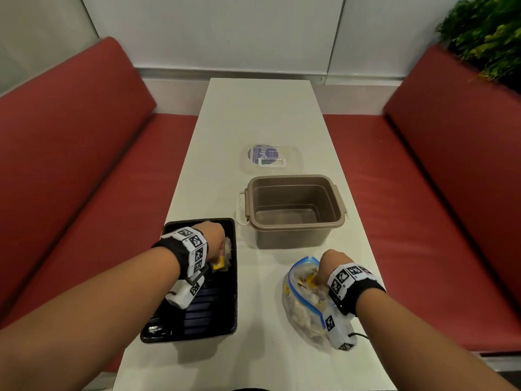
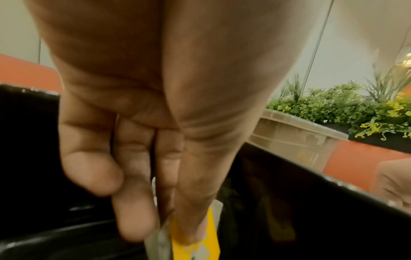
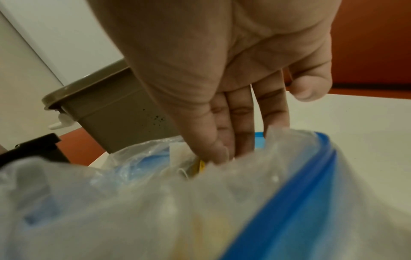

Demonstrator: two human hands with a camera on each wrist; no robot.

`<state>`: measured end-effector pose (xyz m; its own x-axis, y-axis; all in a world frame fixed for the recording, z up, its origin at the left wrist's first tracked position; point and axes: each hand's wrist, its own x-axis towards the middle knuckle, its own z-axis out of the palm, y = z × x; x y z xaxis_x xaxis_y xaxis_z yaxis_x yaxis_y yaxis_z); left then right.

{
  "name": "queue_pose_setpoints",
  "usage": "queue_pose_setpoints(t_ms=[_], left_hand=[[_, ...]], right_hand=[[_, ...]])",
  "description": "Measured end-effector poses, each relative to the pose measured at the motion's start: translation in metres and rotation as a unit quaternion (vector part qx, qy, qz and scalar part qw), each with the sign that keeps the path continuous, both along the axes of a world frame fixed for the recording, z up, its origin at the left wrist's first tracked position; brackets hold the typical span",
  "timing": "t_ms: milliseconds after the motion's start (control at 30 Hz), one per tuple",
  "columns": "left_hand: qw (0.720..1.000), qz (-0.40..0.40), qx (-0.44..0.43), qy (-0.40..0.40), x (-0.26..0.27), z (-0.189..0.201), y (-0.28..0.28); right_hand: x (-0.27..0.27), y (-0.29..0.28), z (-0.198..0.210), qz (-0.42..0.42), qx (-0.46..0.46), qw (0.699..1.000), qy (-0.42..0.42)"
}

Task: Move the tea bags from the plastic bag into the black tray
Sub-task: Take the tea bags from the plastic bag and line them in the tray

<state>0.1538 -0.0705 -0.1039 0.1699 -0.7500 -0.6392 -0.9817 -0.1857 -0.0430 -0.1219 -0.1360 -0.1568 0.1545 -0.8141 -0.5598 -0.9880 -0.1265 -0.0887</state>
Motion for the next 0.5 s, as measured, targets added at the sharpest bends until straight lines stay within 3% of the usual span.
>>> queue_pose_setpoints(t_ms=[167,500], left_hand=[[0.999,0.014,-0.028,-0.005,0.003,-0.016,-0.003],[0.999,0.002,-0.049,0.019,0.009,-0.024,-0.006]], right_hand=[[0.003,0.000,0.003,-0.018,0.017,1.000,-0.016],[0.007,-0.001,0.032,-0.022,-0.033,0.987,-0.153]])
